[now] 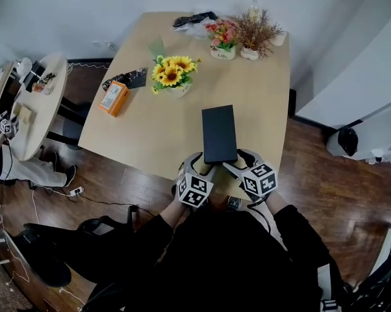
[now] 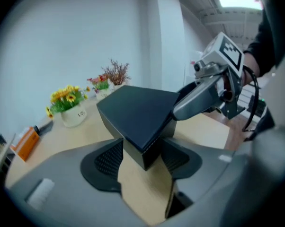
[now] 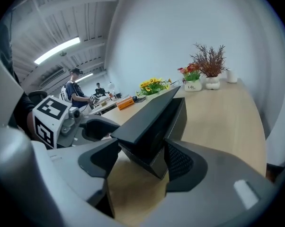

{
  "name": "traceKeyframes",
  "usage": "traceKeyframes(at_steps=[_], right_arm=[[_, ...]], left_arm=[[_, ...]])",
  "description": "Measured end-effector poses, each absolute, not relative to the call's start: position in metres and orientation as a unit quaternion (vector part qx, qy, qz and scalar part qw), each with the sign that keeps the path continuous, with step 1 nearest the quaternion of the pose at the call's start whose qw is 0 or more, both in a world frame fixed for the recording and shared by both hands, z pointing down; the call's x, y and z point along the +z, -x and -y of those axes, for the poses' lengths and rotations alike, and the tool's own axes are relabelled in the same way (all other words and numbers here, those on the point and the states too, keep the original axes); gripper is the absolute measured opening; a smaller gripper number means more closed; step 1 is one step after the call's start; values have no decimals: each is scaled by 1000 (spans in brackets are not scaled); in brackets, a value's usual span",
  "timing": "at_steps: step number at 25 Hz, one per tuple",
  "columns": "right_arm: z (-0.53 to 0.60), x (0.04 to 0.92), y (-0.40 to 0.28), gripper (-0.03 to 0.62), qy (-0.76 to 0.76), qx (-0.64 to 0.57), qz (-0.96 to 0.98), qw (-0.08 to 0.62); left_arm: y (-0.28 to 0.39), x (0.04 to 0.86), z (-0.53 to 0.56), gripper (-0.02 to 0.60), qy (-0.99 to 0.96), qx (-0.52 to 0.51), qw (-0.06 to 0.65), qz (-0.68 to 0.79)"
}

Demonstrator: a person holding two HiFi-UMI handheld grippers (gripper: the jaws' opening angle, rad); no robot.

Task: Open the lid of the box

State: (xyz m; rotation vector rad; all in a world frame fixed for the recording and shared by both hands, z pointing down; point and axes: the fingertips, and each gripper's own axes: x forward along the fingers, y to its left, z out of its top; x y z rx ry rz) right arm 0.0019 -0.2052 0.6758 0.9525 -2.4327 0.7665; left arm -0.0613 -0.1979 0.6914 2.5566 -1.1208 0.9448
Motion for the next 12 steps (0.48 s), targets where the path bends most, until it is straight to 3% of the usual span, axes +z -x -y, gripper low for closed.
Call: traceKeyframes(at_steps=[6,9,12], right_arm=[[206,676,-6,314,-337,297,866,218],[204,678,-5,314,-333,321,858,222],[208,669,-5,318,-342,331,856,203]], left_arm=[[35,658,192,235,-864,355,-68,351],[33,662,194,221,-858,371,-100,341],[31,665,193,164,-856,382,-115,330]])
